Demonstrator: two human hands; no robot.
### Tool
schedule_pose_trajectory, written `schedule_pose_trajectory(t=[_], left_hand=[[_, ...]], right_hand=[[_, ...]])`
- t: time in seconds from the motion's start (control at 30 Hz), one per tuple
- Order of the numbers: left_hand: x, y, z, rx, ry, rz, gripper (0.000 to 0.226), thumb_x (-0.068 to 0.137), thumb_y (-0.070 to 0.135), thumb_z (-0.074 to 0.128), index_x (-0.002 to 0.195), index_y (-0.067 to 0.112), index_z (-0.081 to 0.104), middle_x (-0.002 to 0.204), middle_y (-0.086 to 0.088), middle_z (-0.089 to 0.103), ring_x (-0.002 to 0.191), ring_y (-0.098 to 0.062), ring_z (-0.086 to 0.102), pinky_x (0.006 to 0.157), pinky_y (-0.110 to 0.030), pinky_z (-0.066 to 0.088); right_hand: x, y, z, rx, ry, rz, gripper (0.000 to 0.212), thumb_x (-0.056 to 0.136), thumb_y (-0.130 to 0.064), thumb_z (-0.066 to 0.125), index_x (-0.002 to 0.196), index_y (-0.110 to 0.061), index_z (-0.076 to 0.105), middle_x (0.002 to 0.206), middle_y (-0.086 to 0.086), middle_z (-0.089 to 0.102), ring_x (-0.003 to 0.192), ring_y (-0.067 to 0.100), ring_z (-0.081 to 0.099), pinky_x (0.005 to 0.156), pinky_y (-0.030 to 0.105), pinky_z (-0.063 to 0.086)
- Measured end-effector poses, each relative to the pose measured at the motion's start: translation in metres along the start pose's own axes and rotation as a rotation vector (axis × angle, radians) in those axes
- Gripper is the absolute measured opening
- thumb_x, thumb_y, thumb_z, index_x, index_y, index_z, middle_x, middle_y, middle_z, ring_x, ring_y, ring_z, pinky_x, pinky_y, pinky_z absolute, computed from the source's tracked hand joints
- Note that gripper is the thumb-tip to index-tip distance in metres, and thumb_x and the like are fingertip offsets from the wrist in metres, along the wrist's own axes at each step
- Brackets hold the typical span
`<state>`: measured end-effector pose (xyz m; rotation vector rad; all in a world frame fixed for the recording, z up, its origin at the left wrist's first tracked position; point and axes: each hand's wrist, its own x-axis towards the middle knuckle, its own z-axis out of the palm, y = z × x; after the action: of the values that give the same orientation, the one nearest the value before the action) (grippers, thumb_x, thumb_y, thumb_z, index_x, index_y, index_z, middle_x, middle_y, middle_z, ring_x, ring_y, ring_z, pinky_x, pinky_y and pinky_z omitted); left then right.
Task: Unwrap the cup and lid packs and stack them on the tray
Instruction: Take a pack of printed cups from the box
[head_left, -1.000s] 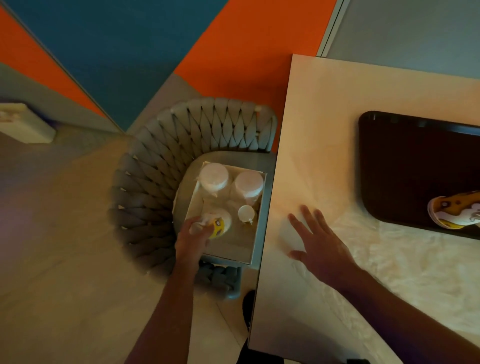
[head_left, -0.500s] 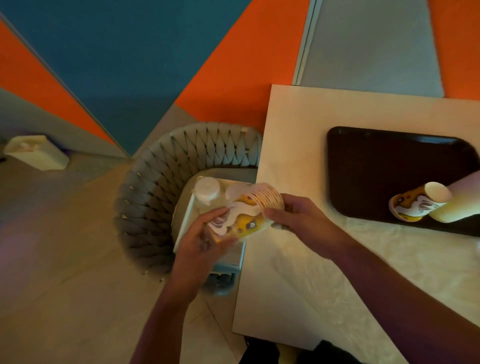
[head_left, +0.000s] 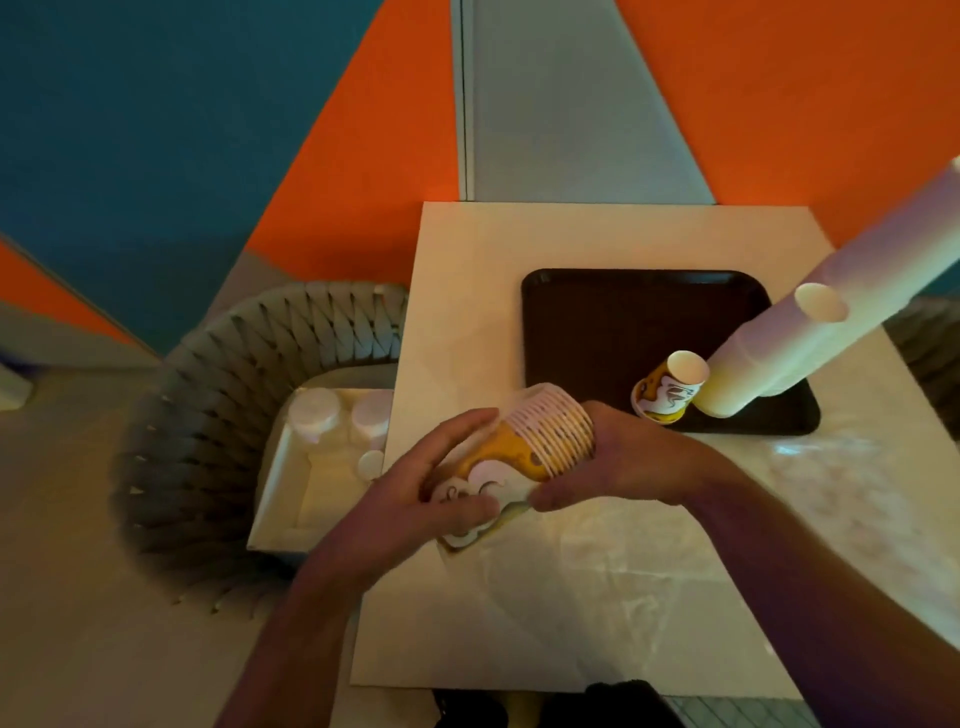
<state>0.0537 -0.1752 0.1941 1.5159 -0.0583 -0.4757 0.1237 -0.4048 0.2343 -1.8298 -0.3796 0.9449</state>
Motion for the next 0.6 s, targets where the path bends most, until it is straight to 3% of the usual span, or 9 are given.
schedule_pose_trajectory(t=[0.07, 0.17, 0.23, 0.3, 0.37, 0.47, 0.53, 0.6], left_hand=[[0.011, 0.01, 0.015, 0.219, -0.065, -0.023, 0.092, 0.074, 0.025, 0.088, 0.141, 0.058, 0.035, 0.13, 0.019, 0.06, 0.114, -0.01, 0.065, 0.087, -0.035, 0.06], [0.028, 0.021, 0.048, 0.422, -0.027, 0.014, 0.102, 0.07, 0.029, 0.09, 0.128, 0.078, 0.02, 0.121, 0.027, 0.058, 0.109, 0.001, 0.062, 0.083, -0.026, 0.06], [0.037, 0.022, 0.065, 0.514, 0.04, 0.1, 0.106, 0.067, 0.034, 0.092, 0.134, 0.073, 0.02, 0.125, 0.025, 0.057, 0.114, 0.0, 0.06, 0.087, -0.025, 0.058], [0.043, 0.021, 0.076, 0.615, 0.092, 0.156, 0.112, 0.065, 0.039, 0.092, 0.143, 0.064, 0.016, 0.136, 0.022, 0.052, 0.122, -0.004, 0.055, 0.093, -0.032, 0.056], [0.046, 0.021, 0.086, 0.767, 0.12, 0.196, 0.115, 0.068, 0.042, 0.09, 0.141, 0.07, 0.005, 0.143, 0.022, 0.045, 0.126, -0.003, 0.049, 0.096, -0.035, 0.055], [0.046, 0.024, 0.102, 0.964, 0.121, 0.236, 0.112, 0.078, 0.042, 0.081, 0.13, 0.076, -0.011, 0.142, 0.019, 0.041, 0.121, -0.003, 0.046, 0.094, -0.028, 0.054], [0.047, 0.023, 0.107, 0.995, 0.149, 0.272, 0.108, 0.079, 0.041, 0.08, 0.136, 0.071, -0.007, 0.14, 0.017, 0.044, 0.12, -0.005, 0.048, 0.092, -0.027, 0.054], [0.05, 0.02, 0.108, 1.004, 0.174, 0.301, 0.107, 0.079, 0.04, 0.08, 0.143, 0.065, -0.001, 0.14, 0.015, 0.046, 0.118, -0.007, 0.051, 0.091, -0.027, 0.054]], right_hand=[[-0.01, -0.003, -0.009, -0.06, -0.016, -0.018, 0.03, 0.079, -0.005, 0.083, 0.095, -0.024, 0.067, 0.076, -0.019, 0.07, 0.072, -0.003, 0.065, 0.06, 0.011, 0.049], [-0.019, -0.002, -0.015, -0.22, -0.03, -0.054, 0.028, 0.081, -0.013, 0.084, 0.095, -0.03, 0.066, 0.081, -0.019, 0.068, 0.073, -0.004, 0.063, 0.061, 0.013, 0.048], [-0.024, 0.002, -0.019, -0.281, -0.022, -0.041, 0.034, 0.081, -0.014, 0.083, 0.093, -0.036, 0.061, 0.084, -0.021, 0.067, 0.078, -0.004, 0.064, 0.063, 0.015, 0.049], [-0.028, 0.005, -0.026, -0.271, -0.058, -0.039, 0.04, 0.079, -0.011, 0.083, 0.1, -0.037, 0.06, 0.094, -0.011, 0.068, 0.086, 0.003, 0.066, 0.07, 0.021, 0.054], [-0.036, 0.006, -0.037, -0.154, -0.132, -0.01, 0.045, 0.079, -0.002, 0.082, 0.105, -0.033, 0.061, 0.101, -0.007, 0.068, 0.091, 0.004, 0.068, 0.078, 0.023, 0.057], [-0.045, 0.011, -0.055, 0.088, -0.207, 0.056, 0.044, 0.078, 0.008, 0.078, 0.105, -0.021, 0.06, 0.096, -0.005, 0.069, 0.091, 0.005, 0.068, 0.082, 0.023, 0.054], [-0.047, 0.02, -0.065, 0.231, -0.249, 0.048, 0.044, 0.071, 0.003, 0.077, 0.109, -0.013, 0.061, 0.102, 0.006, 0.068, 0.101, 0.023, 0.062, 0.089, 0.037, 0.047], [-0.047, 0.031, -0.073, 0.341, -0.283, 0.036, 0.046, 0.069, 0.001, 0.073, 0.113, -0.009, 0.061, 0.102, 0.004, 0.07, 0.103, 0.023, 0.063, 0.09, 0.035, 0.047]])
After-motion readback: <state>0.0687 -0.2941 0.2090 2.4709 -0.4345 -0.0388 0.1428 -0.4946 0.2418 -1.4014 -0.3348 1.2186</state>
